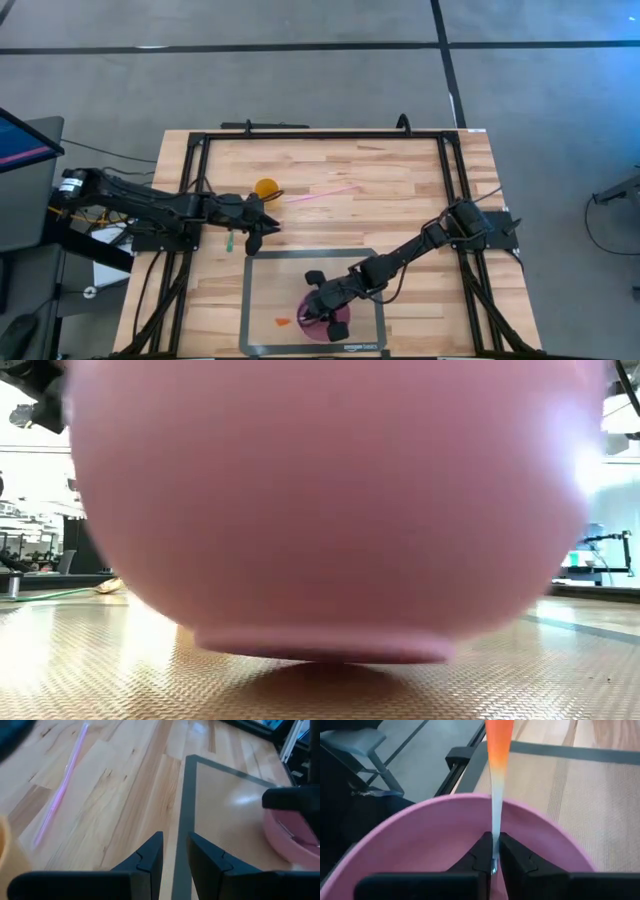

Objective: Pick & Place Utensil
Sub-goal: Put the orange fork into the pink bowl on the transparent mat, then put the green spoon into the pink bowl on the transparent mat

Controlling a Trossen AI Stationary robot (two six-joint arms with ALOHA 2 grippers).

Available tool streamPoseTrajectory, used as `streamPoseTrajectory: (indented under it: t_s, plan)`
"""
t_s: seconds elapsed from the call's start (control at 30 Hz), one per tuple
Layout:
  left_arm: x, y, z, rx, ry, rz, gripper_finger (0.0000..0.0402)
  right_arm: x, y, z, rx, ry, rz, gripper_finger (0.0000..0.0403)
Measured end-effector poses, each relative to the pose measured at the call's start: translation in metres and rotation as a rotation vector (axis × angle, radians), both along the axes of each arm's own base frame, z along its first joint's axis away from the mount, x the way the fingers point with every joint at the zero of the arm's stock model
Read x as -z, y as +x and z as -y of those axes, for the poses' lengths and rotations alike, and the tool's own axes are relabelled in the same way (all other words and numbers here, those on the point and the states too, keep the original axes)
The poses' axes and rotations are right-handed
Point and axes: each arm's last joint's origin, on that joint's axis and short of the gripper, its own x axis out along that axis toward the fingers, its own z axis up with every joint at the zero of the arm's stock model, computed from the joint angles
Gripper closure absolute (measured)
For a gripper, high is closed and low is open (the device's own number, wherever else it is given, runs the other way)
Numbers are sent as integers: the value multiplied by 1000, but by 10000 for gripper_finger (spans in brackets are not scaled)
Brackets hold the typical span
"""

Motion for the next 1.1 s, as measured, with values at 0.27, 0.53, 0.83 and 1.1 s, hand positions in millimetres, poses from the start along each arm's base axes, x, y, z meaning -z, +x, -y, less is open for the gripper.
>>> streamPoseTrajectory:
  t_s: [0.27, 0.53, 0.83, 1.1]
  plan:
    - [-3, 1, 0, 8, -10, 34, 315, 0, 0, 0, 0, 0, -1, 346]
    - [-4, 1, 0, 9, -11, 41, 315, 0, 0, 0, 0, 1, 0, 341]
    - [-4, 1, 0, 10, -12, 42, 315, -32, -6, 3, -5, 20, 51, 341]
    - [-4, 1, 0, 10, -12, 46, 315, -74, -27, 14, -42, -65, 23, 342]
